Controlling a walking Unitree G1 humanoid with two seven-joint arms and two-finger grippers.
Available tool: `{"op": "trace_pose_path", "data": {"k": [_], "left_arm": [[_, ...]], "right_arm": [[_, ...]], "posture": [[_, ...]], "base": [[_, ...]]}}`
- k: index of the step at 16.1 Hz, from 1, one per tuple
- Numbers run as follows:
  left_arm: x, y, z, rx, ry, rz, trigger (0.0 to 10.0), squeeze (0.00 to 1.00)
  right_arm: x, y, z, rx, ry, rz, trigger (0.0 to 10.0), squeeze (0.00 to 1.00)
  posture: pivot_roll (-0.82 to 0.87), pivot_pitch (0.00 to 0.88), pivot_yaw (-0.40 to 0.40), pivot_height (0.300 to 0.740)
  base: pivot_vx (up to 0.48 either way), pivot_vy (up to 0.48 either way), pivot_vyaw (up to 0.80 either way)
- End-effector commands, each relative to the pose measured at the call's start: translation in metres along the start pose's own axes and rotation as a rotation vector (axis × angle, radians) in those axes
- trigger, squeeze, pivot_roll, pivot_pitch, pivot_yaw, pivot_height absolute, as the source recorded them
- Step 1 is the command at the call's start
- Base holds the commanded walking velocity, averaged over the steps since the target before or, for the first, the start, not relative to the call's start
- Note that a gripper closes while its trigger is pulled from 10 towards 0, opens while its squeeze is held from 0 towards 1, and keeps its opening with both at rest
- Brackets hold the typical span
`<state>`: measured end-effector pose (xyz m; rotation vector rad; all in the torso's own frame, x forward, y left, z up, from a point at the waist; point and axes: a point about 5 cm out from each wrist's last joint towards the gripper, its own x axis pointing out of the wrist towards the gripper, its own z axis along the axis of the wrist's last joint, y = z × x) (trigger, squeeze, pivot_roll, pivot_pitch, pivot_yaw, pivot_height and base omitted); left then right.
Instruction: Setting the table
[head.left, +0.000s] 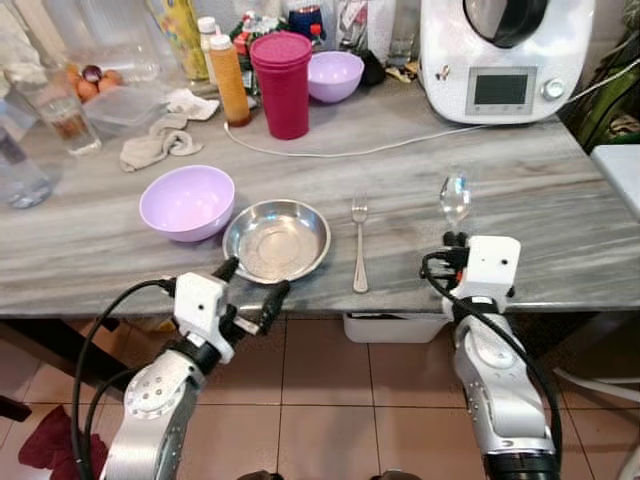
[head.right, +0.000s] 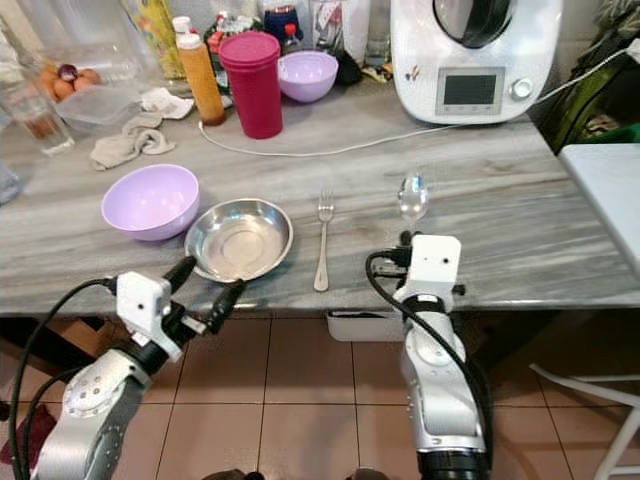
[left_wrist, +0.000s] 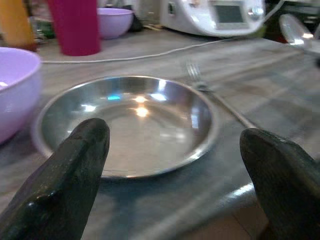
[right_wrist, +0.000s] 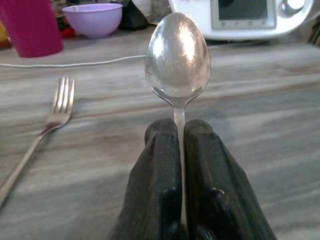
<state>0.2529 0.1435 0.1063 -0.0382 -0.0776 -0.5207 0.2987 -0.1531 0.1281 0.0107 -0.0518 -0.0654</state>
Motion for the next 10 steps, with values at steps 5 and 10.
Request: {"op": "trace_pose_path", "data": {"k": [5,10], "left_arm": [[-0.003,-0.006,0.001,0.012,0.005,-0.076,10.0,0.0],[-0.004,-0.008,0.002,0.022,0.01,-0.151,10.0,0.0]], "right_arm": [[0.008,0.016,-0.002,0.148,0.073,0.031,10.0,0.0],[0.022,0.031,0.002,0.237,0.11,0.062,10.0,0.0]], "posture": [[-0.11,0.137,0.06,0.74],[-0.11,0.133,0.066,0.74]], "base": [[0.0,0.0,0.0],[0.0,0.0,0.0]]}}
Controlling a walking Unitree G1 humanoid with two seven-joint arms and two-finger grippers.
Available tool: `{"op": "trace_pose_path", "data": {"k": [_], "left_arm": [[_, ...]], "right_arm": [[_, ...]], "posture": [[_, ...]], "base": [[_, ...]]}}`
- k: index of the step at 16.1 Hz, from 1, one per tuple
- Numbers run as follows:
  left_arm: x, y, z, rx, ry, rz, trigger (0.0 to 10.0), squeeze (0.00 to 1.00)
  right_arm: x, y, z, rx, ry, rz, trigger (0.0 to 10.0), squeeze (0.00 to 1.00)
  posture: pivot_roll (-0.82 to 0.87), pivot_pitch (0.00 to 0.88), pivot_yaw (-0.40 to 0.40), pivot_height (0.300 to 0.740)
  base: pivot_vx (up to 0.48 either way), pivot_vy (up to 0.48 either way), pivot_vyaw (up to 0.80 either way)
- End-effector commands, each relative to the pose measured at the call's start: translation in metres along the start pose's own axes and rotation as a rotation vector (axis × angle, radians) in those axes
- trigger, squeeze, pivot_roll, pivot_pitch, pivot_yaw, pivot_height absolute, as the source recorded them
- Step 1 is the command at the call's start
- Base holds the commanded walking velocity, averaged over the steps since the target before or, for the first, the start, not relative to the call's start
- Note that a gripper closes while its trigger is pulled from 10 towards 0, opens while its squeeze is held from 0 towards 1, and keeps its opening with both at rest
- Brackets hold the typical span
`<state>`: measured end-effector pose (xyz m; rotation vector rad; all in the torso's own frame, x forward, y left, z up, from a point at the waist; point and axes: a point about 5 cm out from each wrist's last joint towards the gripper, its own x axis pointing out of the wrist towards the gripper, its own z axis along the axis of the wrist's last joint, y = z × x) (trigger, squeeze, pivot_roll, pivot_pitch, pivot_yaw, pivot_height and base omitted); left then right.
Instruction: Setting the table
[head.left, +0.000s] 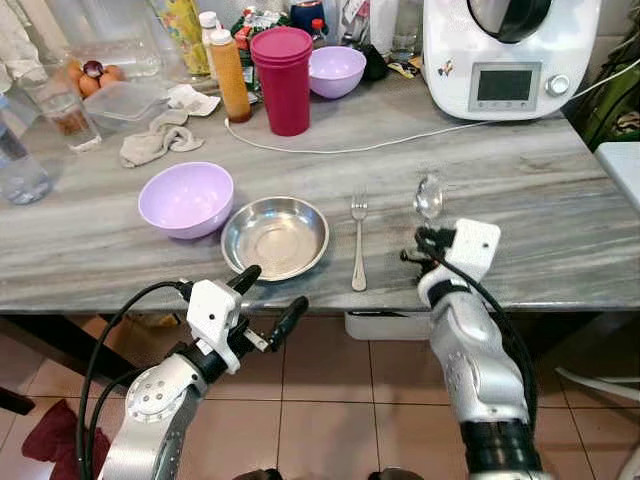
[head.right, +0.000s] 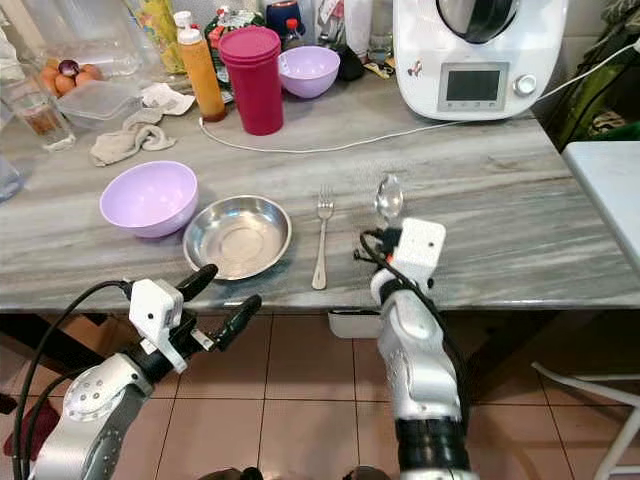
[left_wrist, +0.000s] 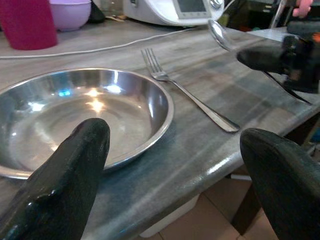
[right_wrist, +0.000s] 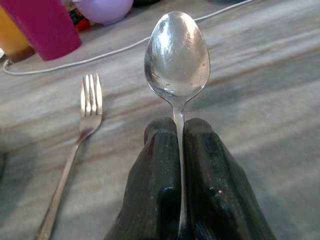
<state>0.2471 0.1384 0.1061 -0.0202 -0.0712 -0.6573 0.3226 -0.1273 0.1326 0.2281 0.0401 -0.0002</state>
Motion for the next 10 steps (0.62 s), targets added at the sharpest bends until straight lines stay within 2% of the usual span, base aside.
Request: {"op": "trace_pose_path", "data": {"k": [1,2,6,10], "left_arm": [[-0.001,-0.001,0.002,0.016,-0.002,-0.018,10.0,0.0],[-0.001,0.0,0.002,0.015,-0.001,-0.02,10.0,0.0],[-0.001,-0.002,0.001,0.015,-0.001,-0.027,10.0,0.0],[-0.001,-0.004,0.002,0.017,-0.002,-0.044,10.0,0.0]], "right_arm": [[0.002,0.006,-0.002,0.021,0.021,0.008,10.0,0.0],[0.004,0.009,-0.003,0.048,0.034,0.016,10.0,0.0],[0.012,0.017,-0.005,0.062,0.069,0.034,10.0,0.0],[0.018,0.023,-0.014,0.042,0.136,0.043,10.0,0.0]], "posture": [[-0.11,0.134,0.066,0.74],[-0.11,0.134,0.066,0.74],[-0.1,0.14,0.067,0.74],[-0.1,0.148,0.07,0.74]], "base": [[0.0,0.0,0.0],[0.0,0.0,0.0],[0.0,0.0,0.0],[0.0,0.0,0.0]]}}
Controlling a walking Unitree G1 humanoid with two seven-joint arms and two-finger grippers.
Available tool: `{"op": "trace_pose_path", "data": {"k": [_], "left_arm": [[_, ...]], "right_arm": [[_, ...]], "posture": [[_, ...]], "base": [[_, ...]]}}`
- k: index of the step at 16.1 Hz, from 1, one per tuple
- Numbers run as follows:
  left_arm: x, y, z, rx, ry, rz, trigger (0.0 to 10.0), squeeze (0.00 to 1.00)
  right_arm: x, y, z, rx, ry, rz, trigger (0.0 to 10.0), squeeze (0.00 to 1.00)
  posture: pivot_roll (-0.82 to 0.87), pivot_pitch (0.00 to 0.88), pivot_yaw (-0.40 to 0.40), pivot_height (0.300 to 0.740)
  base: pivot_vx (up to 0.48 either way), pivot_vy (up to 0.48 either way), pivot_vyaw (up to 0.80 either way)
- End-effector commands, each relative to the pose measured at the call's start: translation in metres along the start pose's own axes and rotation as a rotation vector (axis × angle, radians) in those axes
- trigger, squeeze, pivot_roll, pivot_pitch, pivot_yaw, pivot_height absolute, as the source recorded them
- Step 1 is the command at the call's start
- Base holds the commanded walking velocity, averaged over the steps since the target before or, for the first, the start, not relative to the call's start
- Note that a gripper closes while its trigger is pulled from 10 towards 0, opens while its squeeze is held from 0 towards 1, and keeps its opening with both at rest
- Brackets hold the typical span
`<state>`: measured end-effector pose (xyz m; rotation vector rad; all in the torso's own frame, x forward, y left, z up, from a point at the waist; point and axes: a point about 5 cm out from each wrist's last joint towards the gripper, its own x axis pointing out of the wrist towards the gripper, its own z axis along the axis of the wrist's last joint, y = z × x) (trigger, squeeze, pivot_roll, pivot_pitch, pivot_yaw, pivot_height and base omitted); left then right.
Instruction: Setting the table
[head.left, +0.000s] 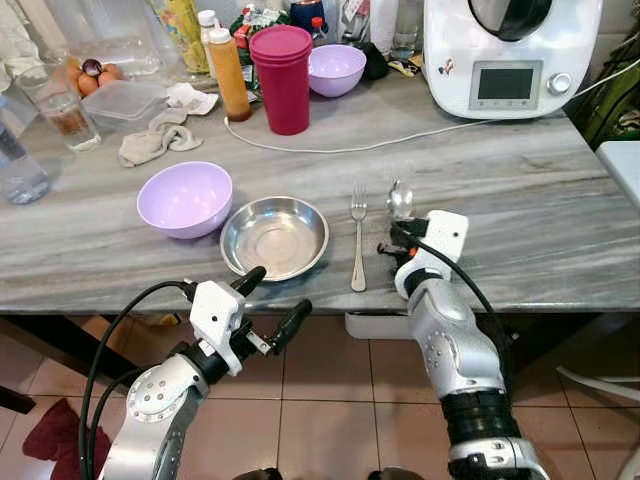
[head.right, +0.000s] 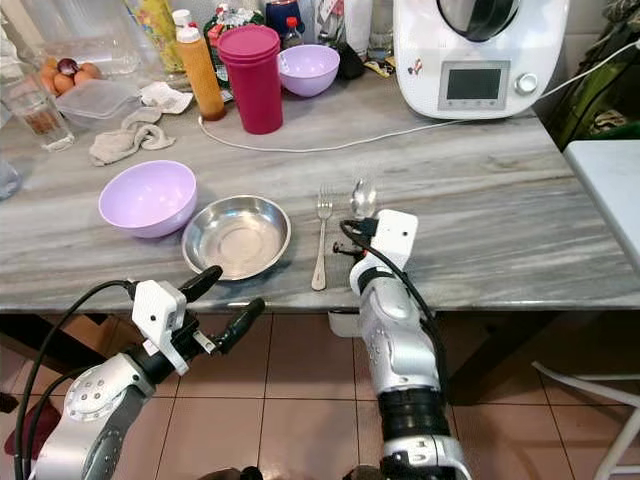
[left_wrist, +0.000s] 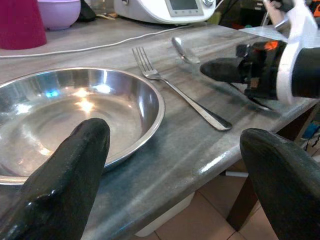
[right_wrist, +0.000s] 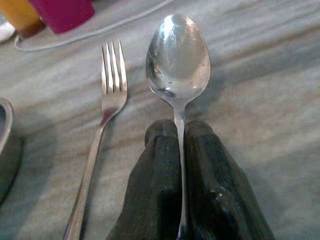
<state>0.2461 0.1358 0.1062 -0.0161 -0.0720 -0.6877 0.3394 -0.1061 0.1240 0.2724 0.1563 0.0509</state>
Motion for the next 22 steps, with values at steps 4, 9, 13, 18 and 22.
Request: {"op": "trace_pose_path", "data": {"k": [4,9,13,18,22], "left_arm": [[-0.001,-0.003,0.002,0.013,-0.003,-0.015,10.0,0.0],[0.0,-0.004,0.003,0.011,-0.003,-0.016,10.0,0.0],[0.0,-0.005,0.004,0.01,-0.014,-0.026,10.0,0.0],[0.0,-0.006,0.005,0.005,-0.019,-0.033,10.0,0.0],[0.0,-0.007,0.004,0.003,-0.018,-0.033,10.0,0.0]], "right_arm": [[0.004,0.007,-0.009,-0.028,0.059,0.018,10.0,0.0],[0.008,0.014,-0.01,-0.041,0.079,0.049,10.0,0.0],[0.007,0.012,-0.017,-0.078,0.109,0.051,10.0,0.07],[0.007,0.011,-0.02,-0.086,0.124,0.053,10.0,1.0],[0.006,0.01,-0.021,-0.099,0.13,0.051,10.0,1.0]], "posture": [[-0.1,0.152,0.069,0.74],[-0.1,0.152,0.067,0.74],[-0.1,0.158,0.063,0.74],[-0.1,0.157,0.063,0.74],[-0.1,0.158,0.063,0.74]], "base": [[0.0,0.0,0.0],[0.0,0.0,0.0],[0.0,0.0,0.0],[0.0,0.0,0.0],[0.0,0.0,0.0]]}}
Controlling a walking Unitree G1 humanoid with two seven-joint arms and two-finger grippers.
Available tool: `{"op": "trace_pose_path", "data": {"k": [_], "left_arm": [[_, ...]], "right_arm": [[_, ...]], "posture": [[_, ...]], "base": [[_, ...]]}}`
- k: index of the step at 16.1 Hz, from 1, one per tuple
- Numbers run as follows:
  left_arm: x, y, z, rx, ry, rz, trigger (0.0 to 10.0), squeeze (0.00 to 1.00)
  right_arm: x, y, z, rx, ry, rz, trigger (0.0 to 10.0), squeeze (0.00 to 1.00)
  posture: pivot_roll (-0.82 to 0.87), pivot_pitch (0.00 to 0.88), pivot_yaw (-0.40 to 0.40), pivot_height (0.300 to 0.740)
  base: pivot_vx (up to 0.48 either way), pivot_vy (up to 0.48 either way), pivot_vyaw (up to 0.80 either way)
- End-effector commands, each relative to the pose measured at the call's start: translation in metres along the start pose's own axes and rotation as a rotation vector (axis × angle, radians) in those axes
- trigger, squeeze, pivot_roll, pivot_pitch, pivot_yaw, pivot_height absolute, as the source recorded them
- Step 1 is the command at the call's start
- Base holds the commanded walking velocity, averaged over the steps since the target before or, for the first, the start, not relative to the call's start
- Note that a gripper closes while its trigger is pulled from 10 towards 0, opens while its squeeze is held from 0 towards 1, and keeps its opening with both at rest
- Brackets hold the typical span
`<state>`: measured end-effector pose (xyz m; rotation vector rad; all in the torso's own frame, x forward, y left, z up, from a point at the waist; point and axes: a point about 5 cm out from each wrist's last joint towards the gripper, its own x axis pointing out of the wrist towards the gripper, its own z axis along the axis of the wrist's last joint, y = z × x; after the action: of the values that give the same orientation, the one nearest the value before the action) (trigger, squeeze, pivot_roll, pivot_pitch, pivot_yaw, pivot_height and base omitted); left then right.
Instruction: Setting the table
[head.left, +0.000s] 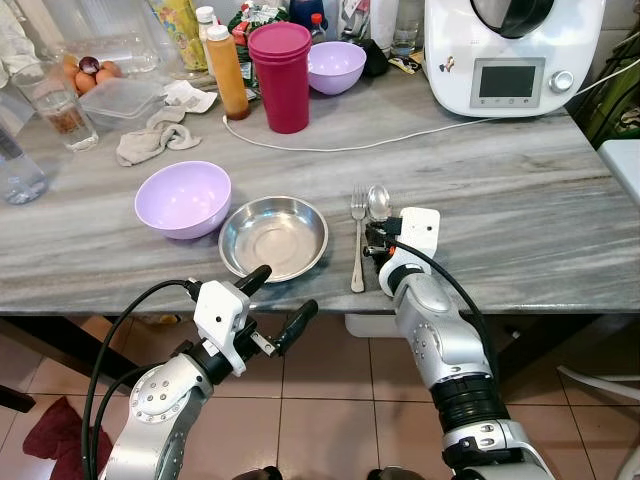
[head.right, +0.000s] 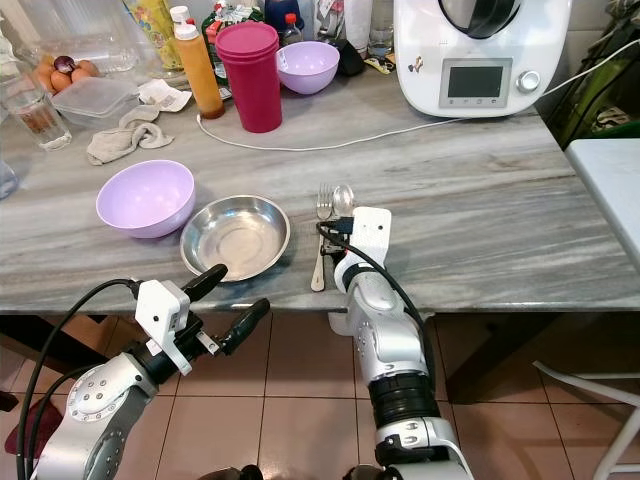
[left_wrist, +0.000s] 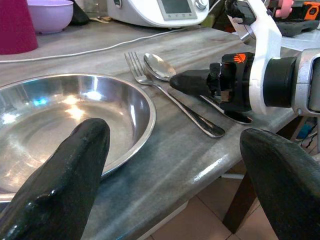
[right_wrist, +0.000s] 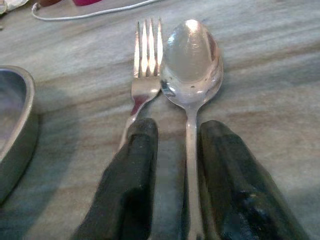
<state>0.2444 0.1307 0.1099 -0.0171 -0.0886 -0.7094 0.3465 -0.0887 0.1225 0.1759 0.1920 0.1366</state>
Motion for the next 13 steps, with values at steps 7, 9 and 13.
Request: {"op": "trace_pose_path", "data": {"k": [7,9,13], "left_arm": [[-0.003,-0.001,0.001,0.0,0.001,-0.01,10.0,0.0],[-0.003,-0.001,0.001,0.0,0.002,-0.009,10.0,0.0],[-0.003,0.0,0.001,0.002,-0.002,-0.004,10.0,0.0]], "right_arm": [[-0.004,-0.005,0.003,-0.02,-0.041,-0.02,10.0,1.0],[-0.006,-0.002,0.015,-0.032,-0.123,0.001,10.0,1.0],[-0.013,-0.002,0.037,-0.091,-0.287,-0.007,10.0,1.0]], "posture": [[-0.1,0.161,0.065,0.74],[-0.1,0.159,0.065,0.74],[-0.09,0.159,0.063,0.74]], "base": [[0.0,0.0,0.0],[0.0,0.0,0.0],[0.0,0.0,0.0]]}}
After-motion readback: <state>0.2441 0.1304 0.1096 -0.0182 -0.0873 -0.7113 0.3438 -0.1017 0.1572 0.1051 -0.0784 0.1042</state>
